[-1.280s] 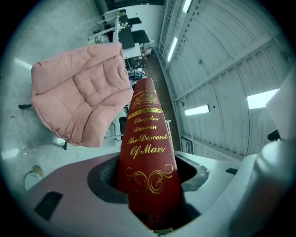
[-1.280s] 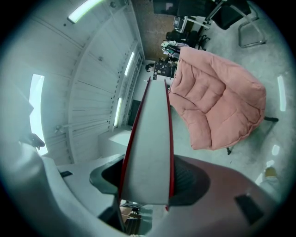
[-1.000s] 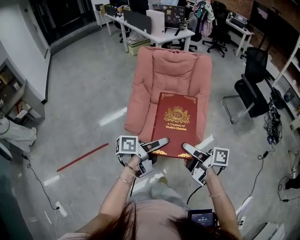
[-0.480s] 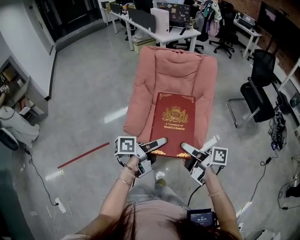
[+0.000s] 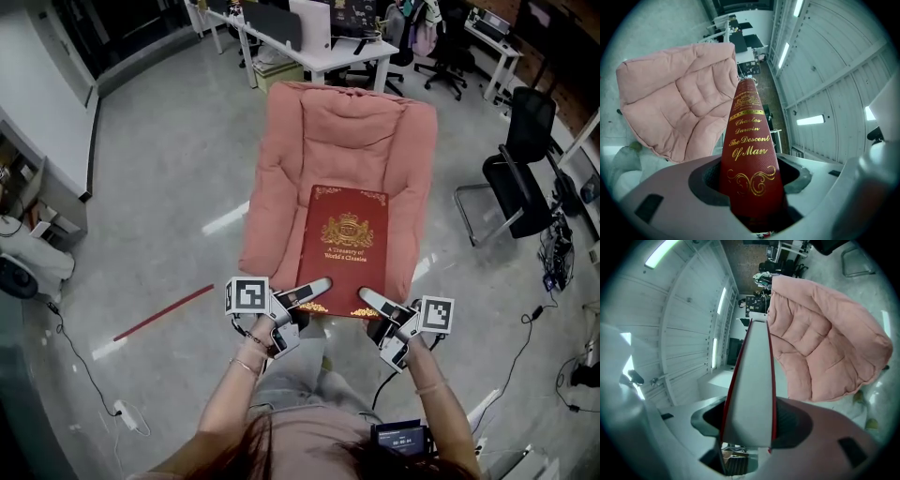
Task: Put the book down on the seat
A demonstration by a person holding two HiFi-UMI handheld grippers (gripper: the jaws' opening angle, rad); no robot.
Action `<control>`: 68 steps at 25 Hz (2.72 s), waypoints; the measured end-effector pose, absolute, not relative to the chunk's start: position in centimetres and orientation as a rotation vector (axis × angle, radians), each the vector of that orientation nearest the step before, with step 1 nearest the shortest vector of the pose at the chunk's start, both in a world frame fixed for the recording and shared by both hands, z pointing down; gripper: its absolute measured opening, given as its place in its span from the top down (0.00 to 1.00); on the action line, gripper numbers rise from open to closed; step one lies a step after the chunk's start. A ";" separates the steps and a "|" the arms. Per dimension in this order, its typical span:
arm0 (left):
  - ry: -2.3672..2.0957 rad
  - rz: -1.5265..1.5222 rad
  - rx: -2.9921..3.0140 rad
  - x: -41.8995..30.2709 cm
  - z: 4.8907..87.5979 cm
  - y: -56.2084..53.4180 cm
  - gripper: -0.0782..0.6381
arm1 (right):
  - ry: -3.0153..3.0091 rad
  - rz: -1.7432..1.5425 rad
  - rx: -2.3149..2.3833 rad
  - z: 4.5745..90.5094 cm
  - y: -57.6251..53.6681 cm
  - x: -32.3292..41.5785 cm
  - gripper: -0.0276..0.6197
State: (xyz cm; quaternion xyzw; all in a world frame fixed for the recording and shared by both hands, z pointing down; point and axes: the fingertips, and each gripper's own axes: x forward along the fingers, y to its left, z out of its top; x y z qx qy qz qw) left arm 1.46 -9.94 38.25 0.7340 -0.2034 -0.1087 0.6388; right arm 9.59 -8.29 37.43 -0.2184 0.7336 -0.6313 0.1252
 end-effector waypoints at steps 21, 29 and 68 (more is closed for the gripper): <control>-0.439 -0.223 1.526 1.0 46.3 -16.9 0.51 | 2.058 -1.994 -0.732 45.2 -15.5 9.0 0.54; -0.413 -0.231 1.454 0.3 48.8 -18.8 0.51 | 2.017 -2.054 -0.756 48.1 -17.4 7.9 0.54; -0.450 -0.123 1.329 -0.4 64.6 -23.6 0.51 | 1.837 -2.213 -0.798 63.6 -22.1 7.4 0.54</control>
